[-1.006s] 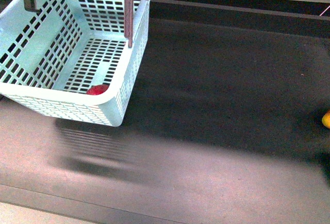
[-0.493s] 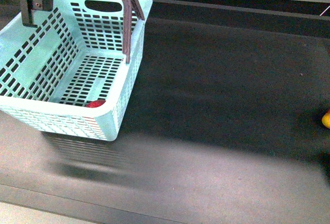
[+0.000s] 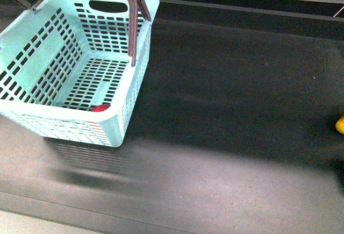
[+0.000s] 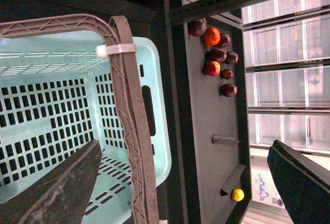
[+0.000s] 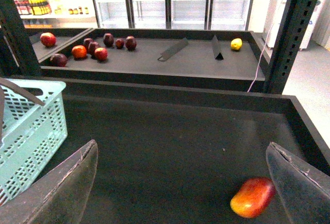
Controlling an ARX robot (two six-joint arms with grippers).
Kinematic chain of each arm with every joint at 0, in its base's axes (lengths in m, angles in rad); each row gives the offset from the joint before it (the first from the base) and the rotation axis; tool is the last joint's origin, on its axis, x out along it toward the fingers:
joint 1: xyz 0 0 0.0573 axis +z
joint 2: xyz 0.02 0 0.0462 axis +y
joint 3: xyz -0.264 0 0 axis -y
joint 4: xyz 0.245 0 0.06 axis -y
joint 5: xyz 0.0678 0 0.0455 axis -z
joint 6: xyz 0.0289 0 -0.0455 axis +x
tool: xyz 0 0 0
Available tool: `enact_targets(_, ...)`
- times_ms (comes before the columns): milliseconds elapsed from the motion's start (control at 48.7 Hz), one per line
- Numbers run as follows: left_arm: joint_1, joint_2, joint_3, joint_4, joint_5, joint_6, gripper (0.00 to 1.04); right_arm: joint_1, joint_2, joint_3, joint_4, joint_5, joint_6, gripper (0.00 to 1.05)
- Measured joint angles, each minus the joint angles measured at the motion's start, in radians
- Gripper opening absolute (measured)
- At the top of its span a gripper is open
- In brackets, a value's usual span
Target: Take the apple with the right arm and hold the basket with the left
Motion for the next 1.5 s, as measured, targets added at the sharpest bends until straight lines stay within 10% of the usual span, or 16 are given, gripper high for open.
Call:
enact_targets(123, -0.001, -0.004, -0.005, 0.009, 0.009, 0.044, 0.98, 0.0, 0.0, 0.0, 0.0, 0.0, 0.0, 0.96)
enact_targets(308, 0.029, -0.085, -0.379, 0.71, 0.212, 0.896, 0.63, 0.0, 0.0, 0.0, 0.0, 0.0, 0.0, 0.96)
enact_targets(678, 0.068, -0.326, -0.727, 0.853, 0.246, 1.352, 0.03, 0.0, 0.0, 0.0, 0.0, 0.0, 0.0, 0.96)
enact_targets(1499, 0.125, -0.814, -1.081, 0.719, 0.3, 1.376, 0.03, 0.0, 0.0, 0.0, 0.0, 0.0, 0.0, 0.96)
